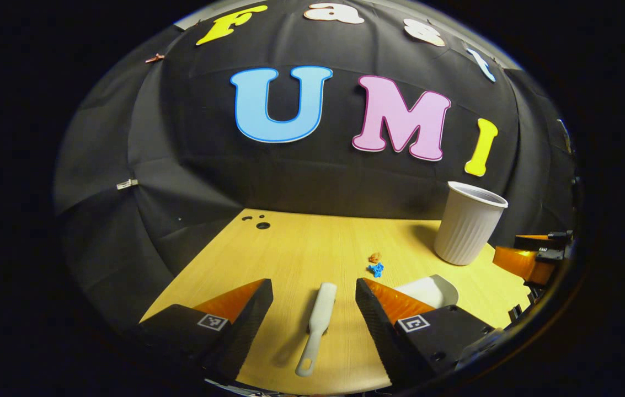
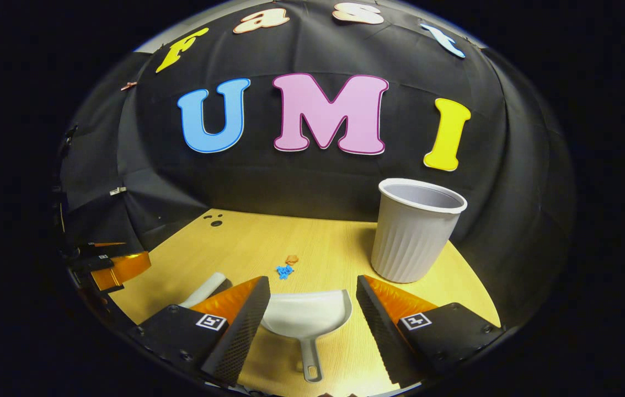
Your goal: Pick up the small broom and dustpan from the desktop, sweep the trash into the dustpan with the broom, and then empty the trash into the garbage bin.
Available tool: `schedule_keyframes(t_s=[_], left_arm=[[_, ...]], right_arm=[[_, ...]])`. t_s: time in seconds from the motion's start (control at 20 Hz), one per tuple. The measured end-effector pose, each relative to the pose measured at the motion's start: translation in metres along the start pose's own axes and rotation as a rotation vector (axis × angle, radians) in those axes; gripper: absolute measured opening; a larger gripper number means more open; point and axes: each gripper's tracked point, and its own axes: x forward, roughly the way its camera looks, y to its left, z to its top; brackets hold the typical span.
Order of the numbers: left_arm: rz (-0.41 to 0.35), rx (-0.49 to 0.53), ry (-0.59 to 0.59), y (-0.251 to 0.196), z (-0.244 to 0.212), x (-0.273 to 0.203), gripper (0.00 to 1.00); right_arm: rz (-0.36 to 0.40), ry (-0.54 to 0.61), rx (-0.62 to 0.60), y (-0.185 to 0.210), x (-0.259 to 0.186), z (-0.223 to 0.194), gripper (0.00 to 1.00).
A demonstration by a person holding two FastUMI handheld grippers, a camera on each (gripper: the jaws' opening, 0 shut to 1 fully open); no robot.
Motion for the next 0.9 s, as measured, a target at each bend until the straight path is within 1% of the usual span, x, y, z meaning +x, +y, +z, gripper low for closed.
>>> schedule_keyframes(t_s=[0.2, 0.4, 0.5, 0.9], left_arm=[[-0.033, -0.011, 0.089, -0.006, -0.021, 0.015, 0.95], [-0.059, 0.004, 0.185, -0.011, -0.046, 0.035, 0.96], [-0.085, 0.005, 0.237, -0.014, -0.063, 0.042, 0.96], [-0.108, 0.102, 0.521, -0.006, -0.146, 0.078, 0.96]], right_arm=[[0.002, 0.031, 0.008, 0.001, 0.003, -0.01, 0.98], [0.004, 0.065, 0.015, 0.001, 0.004, -0.02, 0.98], [-0.004, 0.073, 0.015, -0.003, 0.003, -0.023, 0.98], [-0.048, 0.111, 0.054, -0.017, -0.006, -0.037, 0.98]])
